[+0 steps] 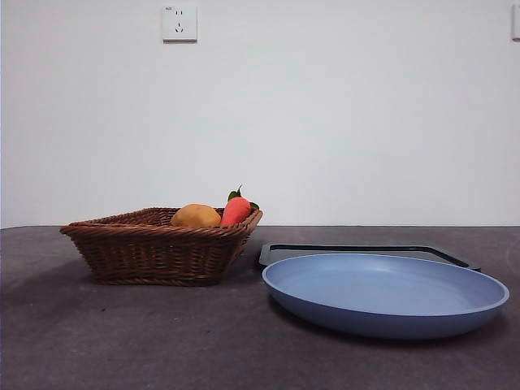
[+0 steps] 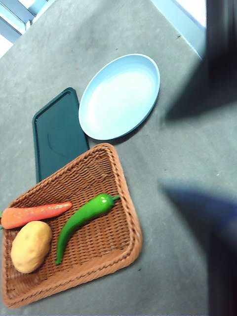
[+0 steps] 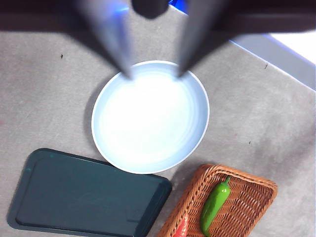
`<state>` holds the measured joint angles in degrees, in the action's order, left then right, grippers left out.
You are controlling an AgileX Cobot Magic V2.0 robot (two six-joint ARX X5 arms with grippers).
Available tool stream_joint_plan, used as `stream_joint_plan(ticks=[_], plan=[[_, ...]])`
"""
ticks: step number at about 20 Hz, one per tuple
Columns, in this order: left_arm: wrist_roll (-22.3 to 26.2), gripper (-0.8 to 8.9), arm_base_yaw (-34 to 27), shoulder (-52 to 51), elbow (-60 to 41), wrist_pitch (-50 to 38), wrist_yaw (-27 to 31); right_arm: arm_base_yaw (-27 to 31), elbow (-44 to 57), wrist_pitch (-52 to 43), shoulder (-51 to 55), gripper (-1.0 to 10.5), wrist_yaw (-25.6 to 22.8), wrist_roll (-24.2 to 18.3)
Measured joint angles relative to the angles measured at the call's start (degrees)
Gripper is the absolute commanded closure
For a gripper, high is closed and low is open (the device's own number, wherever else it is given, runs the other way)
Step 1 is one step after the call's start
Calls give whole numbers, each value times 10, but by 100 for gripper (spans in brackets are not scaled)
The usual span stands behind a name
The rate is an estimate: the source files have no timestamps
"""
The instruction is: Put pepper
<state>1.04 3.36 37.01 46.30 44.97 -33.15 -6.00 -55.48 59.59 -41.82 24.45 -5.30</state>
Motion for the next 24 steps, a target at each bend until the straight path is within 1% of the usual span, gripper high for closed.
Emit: stream_joint_plan(ticks=[7, 10, 15, 21, 24], plan=[[0, 409, 0, 0, 0, -8, 0, 0, 0, -1, -49, 636, 0, 8], [0, 409, 0, 0, 0, -15, 0, 0, 0, -18, -108, 636, -5, 13], [-11, 409, 0, 0, 0, -24, -1, 0, 0, -80, -233, 636, -5, 17], [-11, 409, 0, 0, 0, -24, -1, 0, 0, -144, -378, 652, -7, 21], [-11, 409, 0, 0, 0, -24, -1, 0, 0, -164, -430, 652, -26, 21]])
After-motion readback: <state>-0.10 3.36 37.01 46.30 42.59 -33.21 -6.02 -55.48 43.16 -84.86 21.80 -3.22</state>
